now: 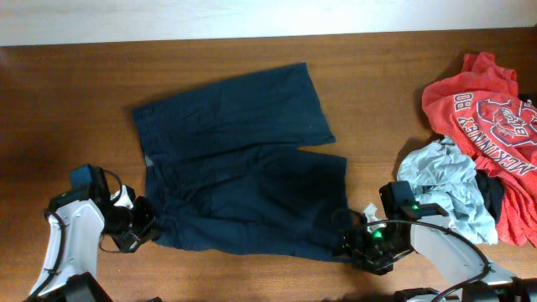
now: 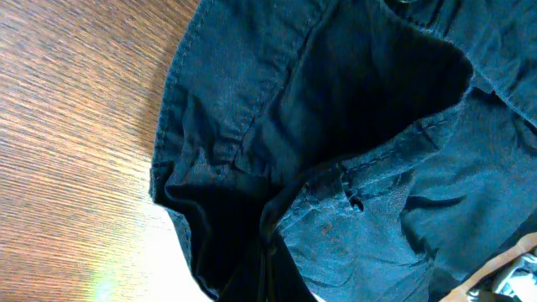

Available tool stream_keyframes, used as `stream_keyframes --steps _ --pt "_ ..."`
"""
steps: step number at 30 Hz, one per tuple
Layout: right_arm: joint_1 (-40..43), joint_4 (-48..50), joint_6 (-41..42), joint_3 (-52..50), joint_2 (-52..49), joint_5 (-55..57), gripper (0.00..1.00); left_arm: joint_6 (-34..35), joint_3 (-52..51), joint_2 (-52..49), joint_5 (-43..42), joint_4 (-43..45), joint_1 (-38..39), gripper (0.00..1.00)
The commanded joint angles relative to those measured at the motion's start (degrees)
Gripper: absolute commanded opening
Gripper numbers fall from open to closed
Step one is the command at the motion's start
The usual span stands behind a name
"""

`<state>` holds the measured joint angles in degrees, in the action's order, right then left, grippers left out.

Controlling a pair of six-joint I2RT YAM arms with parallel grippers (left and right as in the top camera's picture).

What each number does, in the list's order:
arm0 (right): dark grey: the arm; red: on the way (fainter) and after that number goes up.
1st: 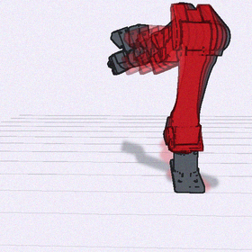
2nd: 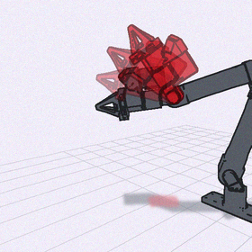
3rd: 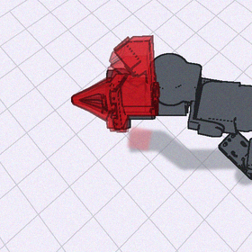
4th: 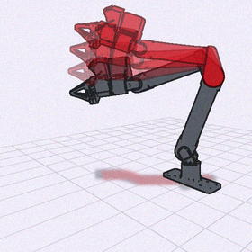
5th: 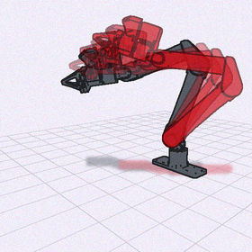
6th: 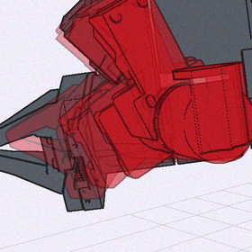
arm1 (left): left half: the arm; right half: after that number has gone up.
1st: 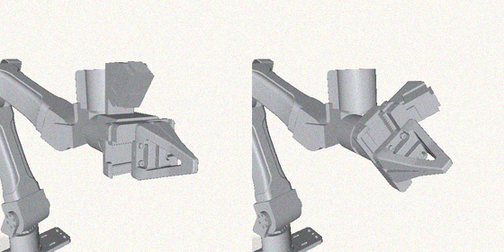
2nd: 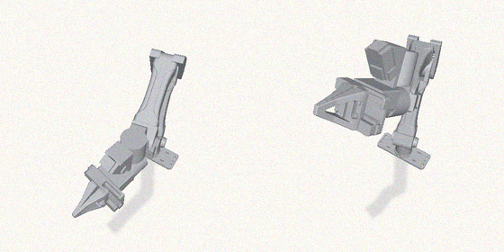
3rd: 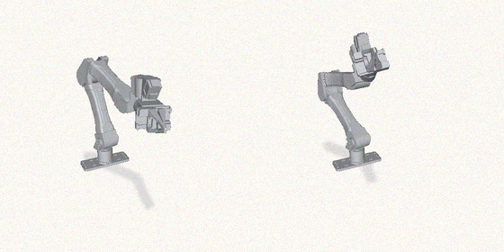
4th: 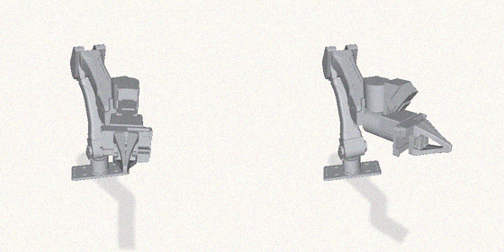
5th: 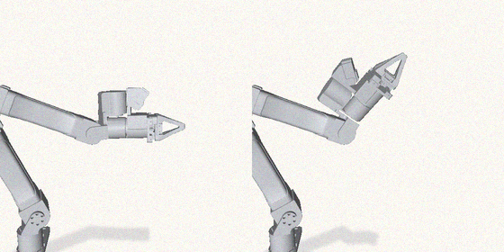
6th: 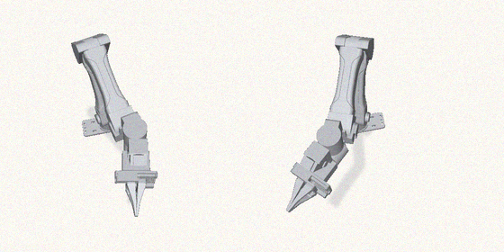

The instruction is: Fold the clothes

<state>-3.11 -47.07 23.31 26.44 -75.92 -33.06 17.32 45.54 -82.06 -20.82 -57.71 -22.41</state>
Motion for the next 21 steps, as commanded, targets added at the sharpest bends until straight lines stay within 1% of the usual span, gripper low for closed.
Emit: stream_keyframes --steps 1,2,4,6,9,11,14,16,17,21 --pt "-0.24 0.87 3.45 -1.31 -0.33 7.04 0.56 -1.16 0.70 0.46 -0.90 0.26 -0.26 0.00" --pt "-0.24 0.90 3.93 -1.31 -0.33 7.52 0.53 -1.16 0.70 0.46 -0.87 0.26 -0.26 0.00" --pt "-0.24 1.01 4.68 -1.29 -0.33 8.66 0.52 -1.16 0.70 0.46 -0.90 0.28 -0.26 0.00" --pt "-0.24 1.53 5.31 -1.22 -0.33 9.31 0.48 -1.16 0.70 0.46 -0.87 0.31 -0.26 0.00" --pt "-0.24 1.95 6.40 -1.22 -0.33 10.25 0.47 -1.16 0.70 0.46 -0.87 0.46 -0.26 0.00" --pt "-0.24 2.36 6.75 -1.22 -0.33 10.43 0.40 -1.16 0.70 0.46 -0.87 0.46 -0.26 0.00" --pt "-0.24 2.56 7.48 -0.83 -0.31 11.32 0.18 -1.14 0.70 0.46 -0.87 0.48 -0.26 0.00" --pt "-0.24 2.54 7.43 -0.24 -0.31 11.82 0.06 -1.14 0.70 0.46 -0.90 0.50 -0.26 0.00" --pt "-0.24 2.40 7.17 0.42 -0.31 12.39 0.04 -1.16 0.70 0.46 -0.90 0.48 -0.26 0.00" --pt "-0.26 0.35 4.46 4.24 -0.20 13.86 0.04 -1.16 0.70 0.46 -1.60 0.48 -0.26 0.00"
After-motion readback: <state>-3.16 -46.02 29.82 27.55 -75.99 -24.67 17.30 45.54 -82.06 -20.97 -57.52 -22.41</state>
